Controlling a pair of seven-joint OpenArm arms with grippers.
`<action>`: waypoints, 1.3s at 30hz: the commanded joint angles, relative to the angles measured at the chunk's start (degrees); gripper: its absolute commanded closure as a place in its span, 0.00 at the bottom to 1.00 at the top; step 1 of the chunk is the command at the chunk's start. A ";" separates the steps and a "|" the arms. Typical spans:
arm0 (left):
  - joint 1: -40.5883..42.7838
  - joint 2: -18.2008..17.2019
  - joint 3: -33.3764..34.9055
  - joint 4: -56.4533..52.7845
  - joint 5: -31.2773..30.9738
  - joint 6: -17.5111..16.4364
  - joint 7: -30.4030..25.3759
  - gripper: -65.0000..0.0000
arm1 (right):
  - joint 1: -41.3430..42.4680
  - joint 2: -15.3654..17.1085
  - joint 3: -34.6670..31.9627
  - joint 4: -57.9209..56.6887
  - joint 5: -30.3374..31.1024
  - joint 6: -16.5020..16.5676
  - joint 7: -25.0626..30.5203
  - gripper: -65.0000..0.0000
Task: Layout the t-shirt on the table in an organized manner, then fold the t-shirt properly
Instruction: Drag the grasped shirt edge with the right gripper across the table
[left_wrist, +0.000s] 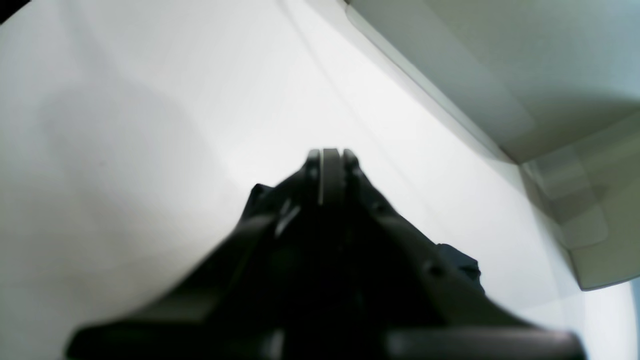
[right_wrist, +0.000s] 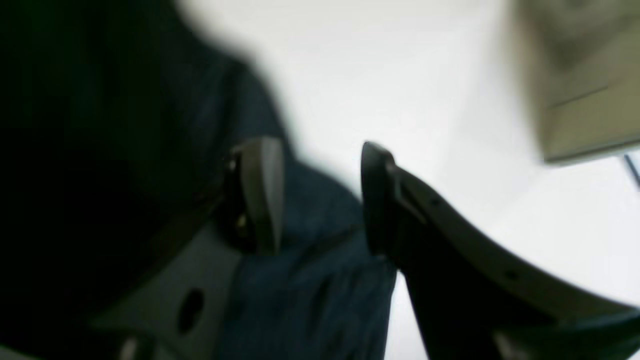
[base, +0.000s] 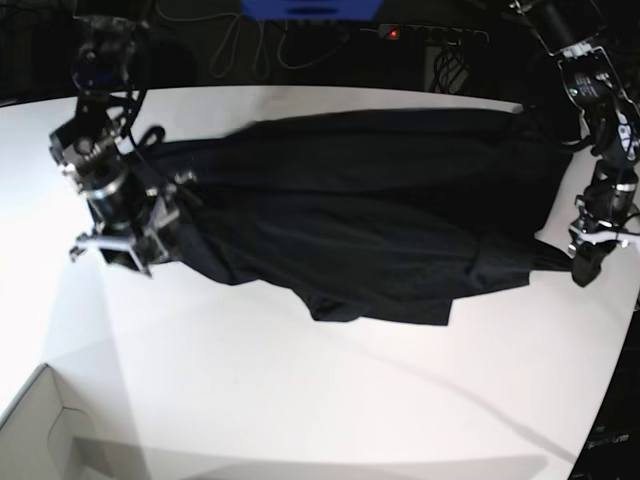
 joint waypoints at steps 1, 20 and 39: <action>-0.67 -0.80 -0.19 0.83 -0.85 -0.57 -1.36 1.00 | 2.61 -1.05 -0.29 0.91 1.09 0.17 1.76 0.60; 0.21 -0.80 -0.19 0.75 -0.85 -0.57 -1.36 1.00 | 32.50 -12.73 -8.64 -44.11 0.83 0.17 -3.95 0.49; 0.30 -0.80 -0.19 0.75 -0.85 -0.57 -1.36 1.00 | 33.65 -12.73 -8.47 -54.74 1.09 0.17 11.34 0.49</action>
